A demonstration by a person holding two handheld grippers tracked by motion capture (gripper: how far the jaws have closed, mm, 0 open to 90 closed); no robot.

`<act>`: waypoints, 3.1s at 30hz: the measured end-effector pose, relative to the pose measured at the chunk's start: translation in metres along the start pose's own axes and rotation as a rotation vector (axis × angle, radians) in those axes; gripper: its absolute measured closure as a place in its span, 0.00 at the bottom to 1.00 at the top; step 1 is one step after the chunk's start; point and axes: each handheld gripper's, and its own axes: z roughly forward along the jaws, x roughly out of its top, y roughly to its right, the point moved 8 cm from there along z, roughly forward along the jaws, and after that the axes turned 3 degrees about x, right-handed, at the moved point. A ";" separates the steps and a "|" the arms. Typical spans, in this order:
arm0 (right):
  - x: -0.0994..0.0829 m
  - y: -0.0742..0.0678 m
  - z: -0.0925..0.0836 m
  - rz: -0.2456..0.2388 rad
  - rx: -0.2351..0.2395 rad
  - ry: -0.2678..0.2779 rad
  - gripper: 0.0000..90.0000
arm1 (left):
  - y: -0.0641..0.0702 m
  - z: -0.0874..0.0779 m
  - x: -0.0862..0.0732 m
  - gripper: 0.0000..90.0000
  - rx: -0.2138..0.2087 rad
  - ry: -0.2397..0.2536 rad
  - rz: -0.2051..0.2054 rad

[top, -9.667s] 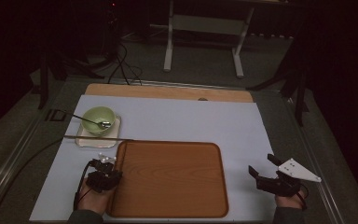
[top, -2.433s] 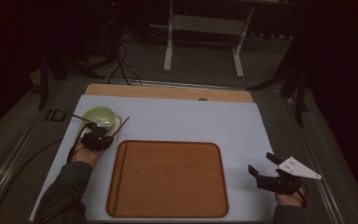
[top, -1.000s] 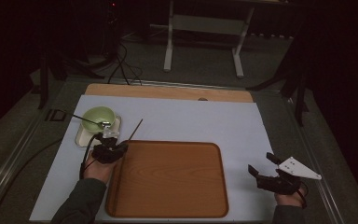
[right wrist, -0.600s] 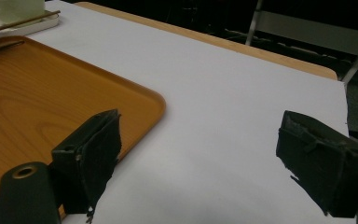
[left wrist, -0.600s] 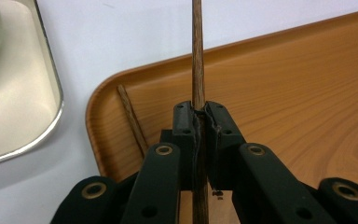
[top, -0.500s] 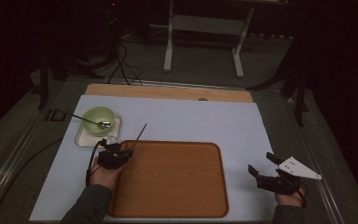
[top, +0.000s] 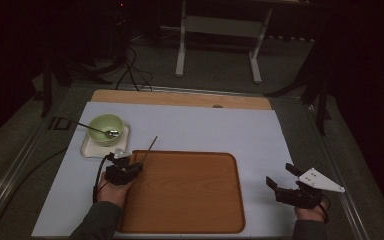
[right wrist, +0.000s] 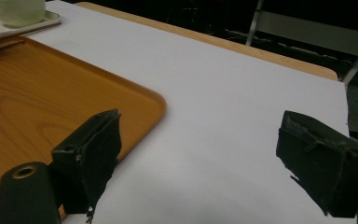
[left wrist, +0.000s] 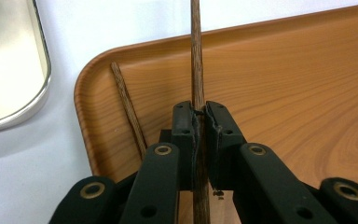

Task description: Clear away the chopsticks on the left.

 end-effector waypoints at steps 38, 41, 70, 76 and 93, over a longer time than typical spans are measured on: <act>0.000 0.000 0.000 0.003 0.001 0.003 0.15 | -0.012 -0.020 -0.018 0.92 0.071 0.010 -0.098; 0.001 0.000 0.000 0.002 0.001 0.003 0.15 | -0.012 -0.023 -0.018 0.92 0.074 0.017 -0.113; 0.001 0.000 0.000 0.003 0.003 0.003 0.15 | -0.015 -0.024 -0.025 0.94 0.167 -0.032 -0.071; 0.000 0.000 0.000 -0.001 0.005 0.000 0.15 | -0.015 -0.026 -0.028 0.95 0.180 -0.039 -0.106; 0.001 -0.001 0.002 0.001 0.009 -0.001 0.15 | -0.008 -0.045 -0.041 0.95 0.238 -0.067 -0.097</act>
